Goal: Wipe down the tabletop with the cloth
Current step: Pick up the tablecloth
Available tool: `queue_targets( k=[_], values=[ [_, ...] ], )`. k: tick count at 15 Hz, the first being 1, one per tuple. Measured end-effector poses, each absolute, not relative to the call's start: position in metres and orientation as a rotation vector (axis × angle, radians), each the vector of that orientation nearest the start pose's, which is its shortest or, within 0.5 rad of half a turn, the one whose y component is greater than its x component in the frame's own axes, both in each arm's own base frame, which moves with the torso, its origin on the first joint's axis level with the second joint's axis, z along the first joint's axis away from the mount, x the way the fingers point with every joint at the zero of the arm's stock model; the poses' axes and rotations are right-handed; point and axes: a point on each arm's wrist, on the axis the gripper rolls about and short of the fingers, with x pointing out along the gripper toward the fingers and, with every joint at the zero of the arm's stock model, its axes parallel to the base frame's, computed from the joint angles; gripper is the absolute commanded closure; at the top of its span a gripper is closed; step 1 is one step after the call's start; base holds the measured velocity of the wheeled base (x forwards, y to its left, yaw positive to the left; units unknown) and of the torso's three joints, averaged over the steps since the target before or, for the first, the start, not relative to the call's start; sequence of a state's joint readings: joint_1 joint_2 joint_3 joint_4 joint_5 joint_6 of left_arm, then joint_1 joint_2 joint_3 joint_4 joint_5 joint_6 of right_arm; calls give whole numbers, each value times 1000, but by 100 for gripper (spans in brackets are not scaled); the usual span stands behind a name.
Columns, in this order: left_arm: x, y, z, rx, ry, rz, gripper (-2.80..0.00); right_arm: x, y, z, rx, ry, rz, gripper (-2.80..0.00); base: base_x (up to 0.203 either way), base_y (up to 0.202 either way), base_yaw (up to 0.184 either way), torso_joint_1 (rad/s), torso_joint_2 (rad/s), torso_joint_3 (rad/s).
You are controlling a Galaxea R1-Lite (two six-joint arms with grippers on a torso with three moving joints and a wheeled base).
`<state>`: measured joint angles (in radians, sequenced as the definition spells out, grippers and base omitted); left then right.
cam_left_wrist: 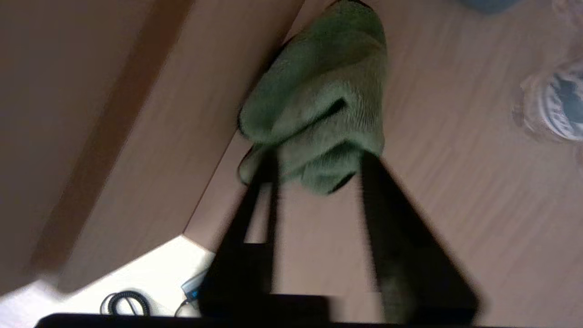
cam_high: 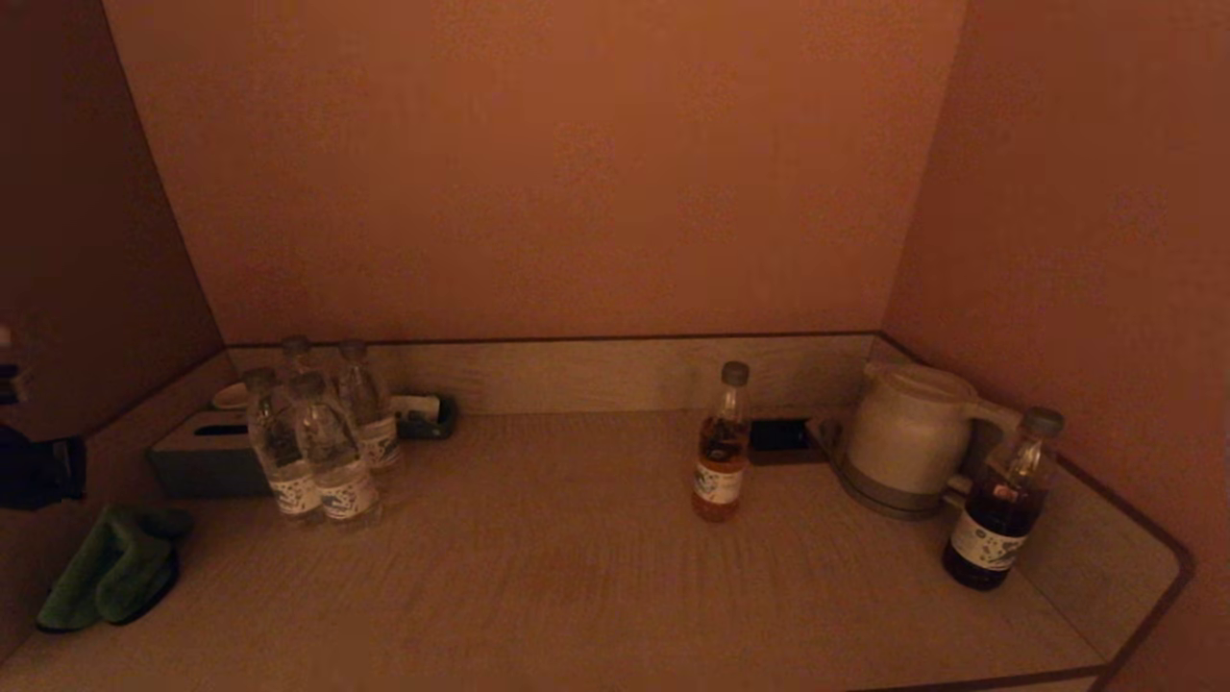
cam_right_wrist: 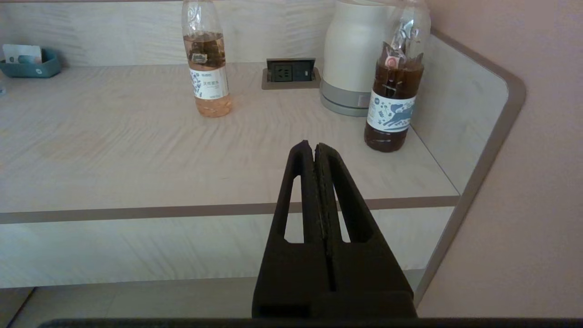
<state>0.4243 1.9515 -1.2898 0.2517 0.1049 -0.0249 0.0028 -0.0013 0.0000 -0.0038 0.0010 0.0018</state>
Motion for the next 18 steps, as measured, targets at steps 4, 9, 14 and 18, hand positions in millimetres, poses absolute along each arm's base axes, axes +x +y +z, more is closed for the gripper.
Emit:
queue_targets(
  k=[4,9,14,18],
  values=[
    [334,153,141,-178,909,489,-280,-23,0,76,2,-5,4,0,0,0,0,0,0,0],
    [345,154,118,-189,956,475,-280,-23,0,76,3,-5,4,0,0,0,0,0,0,0],
    [357,154,89,-192,992,465,-280,-23,0,76,3,-5,4,0,0,0,0,0,0,0],
    [362,155,80,-194,999,464,0,-23,0,76,3,-6,3,0,0,0,0,0,0,0]
  ],
)
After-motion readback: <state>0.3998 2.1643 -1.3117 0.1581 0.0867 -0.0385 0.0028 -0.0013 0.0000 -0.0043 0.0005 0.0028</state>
